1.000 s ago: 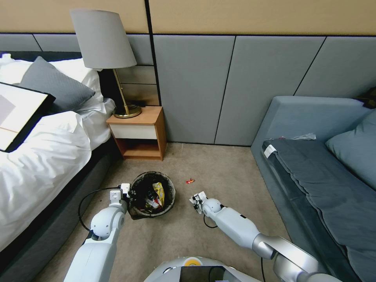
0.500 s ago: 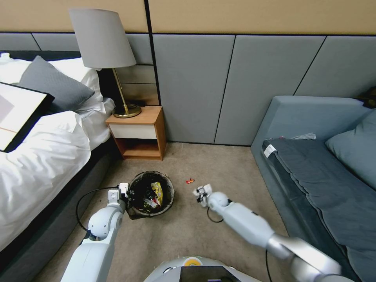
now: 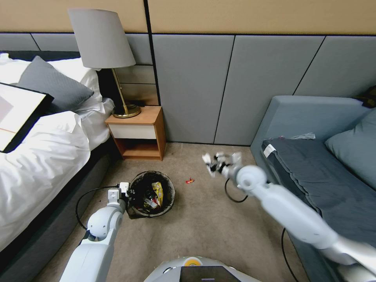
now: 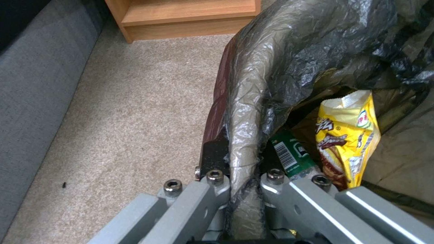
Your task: Pick up the trash bin, then pick up the garbage from the floor and place it into the trash bin.
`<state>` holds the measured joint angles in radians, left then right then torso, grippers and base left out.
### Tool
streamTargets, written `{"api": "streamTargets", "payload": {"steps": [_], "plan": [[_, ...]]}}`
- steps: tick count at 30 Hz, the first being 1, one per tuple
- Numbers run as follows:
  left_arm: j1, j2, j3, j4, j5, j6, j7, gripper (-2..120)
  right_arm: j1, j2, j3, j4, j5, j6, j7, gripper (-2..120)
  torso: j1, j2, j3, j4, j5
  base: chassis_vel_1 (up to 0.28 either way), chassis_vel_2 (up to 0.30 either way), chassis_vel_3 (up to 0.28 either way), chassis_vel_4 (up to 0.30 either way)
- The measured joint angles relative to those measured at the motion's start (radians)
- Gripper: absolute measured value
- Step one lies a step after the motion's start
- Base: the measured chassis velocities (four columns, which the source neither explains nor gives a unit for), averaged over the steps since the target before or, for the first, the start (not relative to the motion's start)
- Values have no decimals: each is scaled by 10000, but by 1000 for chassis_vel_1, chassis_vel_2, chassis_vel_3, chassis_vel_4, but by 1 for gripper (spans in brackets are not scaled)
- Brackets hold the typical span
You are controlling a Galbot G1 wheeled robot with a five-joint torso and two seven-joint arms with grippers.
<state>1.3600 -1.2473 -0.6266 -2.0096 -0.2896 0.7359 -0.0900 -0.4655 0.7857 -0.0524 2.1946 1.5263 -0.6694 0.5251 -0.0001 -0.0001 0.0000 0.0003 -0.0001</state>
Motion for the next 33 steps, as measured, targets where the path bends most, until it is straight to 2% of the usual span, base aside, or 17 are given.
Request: {"api": "streamTargets", "payload": {"steps": [2,3,5,6,9,13,15,21,25,26,29,33], "plan": [[-19,-71,57,0,42,0,2,0,1006,306,-547,253,765,-41,122,0,1,0,0,-4,0,0,0,0,0],[-19,-71,57,0,42,0,2,0,1006,306,-547,253,765,-41,122,0,1,0,0,-4,0,0,0,0,0],[-36,-93,58,-9,45,0,-6,0,2018,657,-1380,182,1211,-65,189,0,0,1,0,-1,-1,0,0,0,0],[-36,-93,58,-9,45,0,-6,0,2018,657,-1380,182,1211,-65,189,0,0,1,0,-1,-1,0,0,0,0],[-51,-99,-42,-7,36,0,-13,0,2885,1264,-2803,-442,1219,-59,226,0,0,0,0,1,-1,0,0,0,0],[-41,-99,-87,21,33,0,-14,0,2996,1620,-3564,-948,801,-64,227,0,1,0,0,-2,-1,0,0,0,0],[-34,-103,-114,78,28,0,-15,0,2899,2046,-4330,-1616,229,-74,226,0,1,0,1,-3,-1,0,0,0,0],[-112,-79,-141,157,10,-1,-14,0,2645,2678,-5188,-2434,-291,-45,252,0,1,0,0,-5,0,0,0,0,0],[-123,-76,-151,174,9,-2,-14,0,2618,2757,-5282,-2518,-342,-39,260,0,1,1,0,-4,0,0,0,0,0],[-137,-77,-181,211,-5,-2,-16,0,2459,3109,-5674,-2863,-538,-25,310,0,1,0,1,-2,0,0,0,0,0],[-137,-79,-187,213,-15,-2,-17,0,2402,3256,-5835,-3020,-655,-16,341,0,0,0,0,-4,-1,0,0,0,0],[-142,-77,-223,219,-50,-5,-16,0,2180,3828,-6360,-3610,-1040,5,409,0,1,0,0,-1,-1,0,0,0,0]]}}
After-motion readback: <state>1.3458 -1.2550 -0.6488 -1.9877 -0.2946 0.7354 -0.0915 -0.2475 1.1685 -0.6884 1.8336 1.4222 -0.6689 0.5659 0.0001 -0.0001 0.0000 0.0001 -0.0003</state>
